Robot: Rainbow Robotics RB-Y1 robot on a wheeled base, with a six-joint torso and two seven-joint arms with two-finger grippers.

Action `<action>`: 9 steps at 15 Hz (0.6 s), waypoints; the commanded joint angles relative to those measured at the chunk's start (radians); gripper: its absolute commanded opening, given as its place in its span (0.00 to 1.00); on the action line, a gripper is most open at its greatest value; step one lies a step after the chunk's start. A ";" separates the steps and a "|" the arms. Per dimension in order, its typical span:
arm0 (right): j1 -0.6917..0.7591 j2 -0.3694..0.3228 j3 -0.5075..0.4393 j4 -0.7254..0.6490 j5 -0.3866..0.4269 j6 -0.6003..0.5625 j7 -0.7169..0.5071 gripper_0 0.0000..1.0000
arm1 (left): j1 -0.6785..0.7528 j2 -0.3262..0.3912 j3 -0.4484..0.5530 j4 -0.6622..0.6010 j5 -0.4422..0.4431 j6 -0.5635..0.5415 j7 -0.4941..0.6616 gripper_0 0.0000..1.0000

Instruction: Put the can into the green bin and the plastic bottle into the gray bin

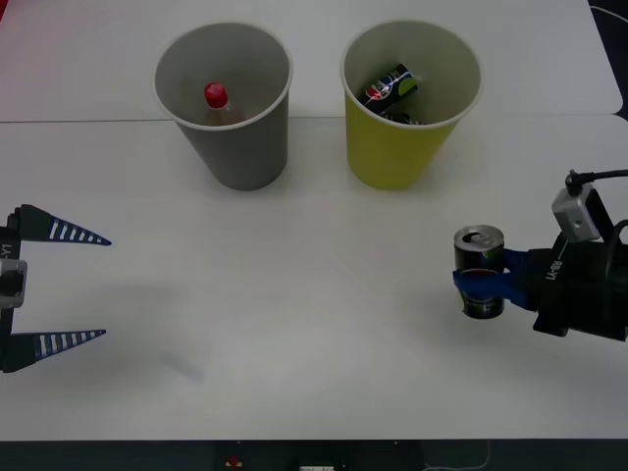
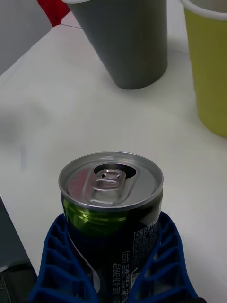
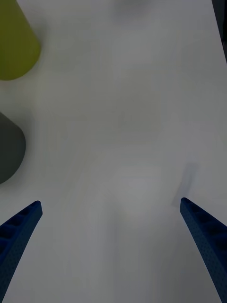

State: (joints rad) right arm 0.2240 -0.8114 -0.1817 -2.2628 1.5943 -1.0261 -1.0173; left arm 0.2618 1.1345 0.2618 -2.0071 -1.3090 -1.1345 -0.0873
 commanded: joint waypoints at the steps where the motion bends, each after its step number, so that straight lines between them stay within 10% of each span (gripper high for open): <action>1: -0.038 -0.005 -0.085 -0.081 0.069 -0.097 -0.224 0.00 | 0.000 0.000 0.000 0.000 0.000 0.000 0.000 1.00; 9: -0.359 -0.157 -0.084 0.008 0.073 -0.223 -0.294 0.00 | 0.000 0.000 0.000 0.000 0.000 0.000 0.000 1.00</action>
State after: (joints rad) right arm -0.0941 -0.9596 -0.2698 -2.2729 1.6679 -1.2192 -1.3105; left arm 0.2618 1.1345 0.2618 -2.0071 -1.3090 -1.1345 -0.0873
